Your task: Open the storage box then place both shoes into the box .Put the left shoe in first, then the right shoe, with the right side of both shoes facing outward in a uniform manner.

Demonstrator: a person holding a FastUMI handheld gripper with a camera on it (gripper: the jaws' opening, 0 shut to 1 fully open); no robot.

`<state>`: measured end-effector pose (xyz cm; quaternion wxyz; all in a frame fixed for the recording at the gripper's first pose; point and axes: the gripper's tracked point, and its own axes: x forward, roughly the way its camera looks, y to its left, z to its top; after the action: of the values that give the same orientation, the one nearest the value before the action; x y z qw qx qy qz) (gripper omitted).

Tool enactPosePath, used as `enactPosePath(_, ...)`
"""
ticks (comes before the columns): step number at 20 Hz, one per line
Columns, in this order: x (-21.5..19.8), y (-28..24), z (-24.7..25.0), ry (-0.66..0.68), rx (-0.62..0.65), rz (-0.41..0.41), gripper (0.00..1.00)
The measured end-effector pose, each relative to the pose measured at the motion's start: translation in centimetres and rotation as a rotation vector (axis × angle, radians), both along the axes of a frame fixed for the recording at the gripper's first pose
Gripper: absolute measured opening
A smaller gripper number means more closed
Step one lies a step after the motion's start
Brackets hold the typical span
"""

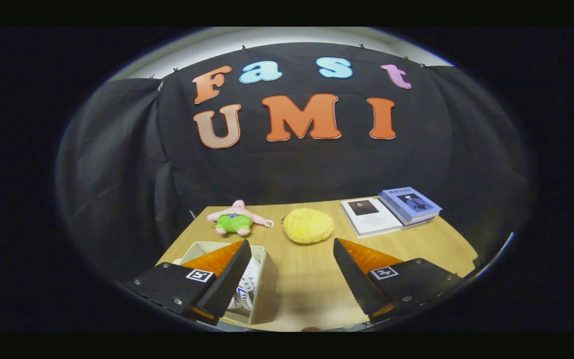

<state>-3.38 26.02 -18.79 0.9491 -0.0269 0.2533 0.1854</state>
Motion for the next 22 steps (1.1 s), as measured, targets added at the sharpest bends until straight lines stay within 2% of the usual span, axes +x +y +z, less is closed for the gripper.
enactPosePath(5, 3.1, -3.5, 4.9, -0.108, 0.024, -0.024, 0.98)
enactPosePath(10, 4.9, -7.3, 9.6, -0.215, 0.049, -0.093, 0.98)
enactPosePath(15, 5.2, -11.7, 12.0, -0.280, 0.035, -0.163, 0.98)
enactPosePath(22, 5.6, -15.1, 12.9, -0.299, 0.012, -0.183, 0.98)
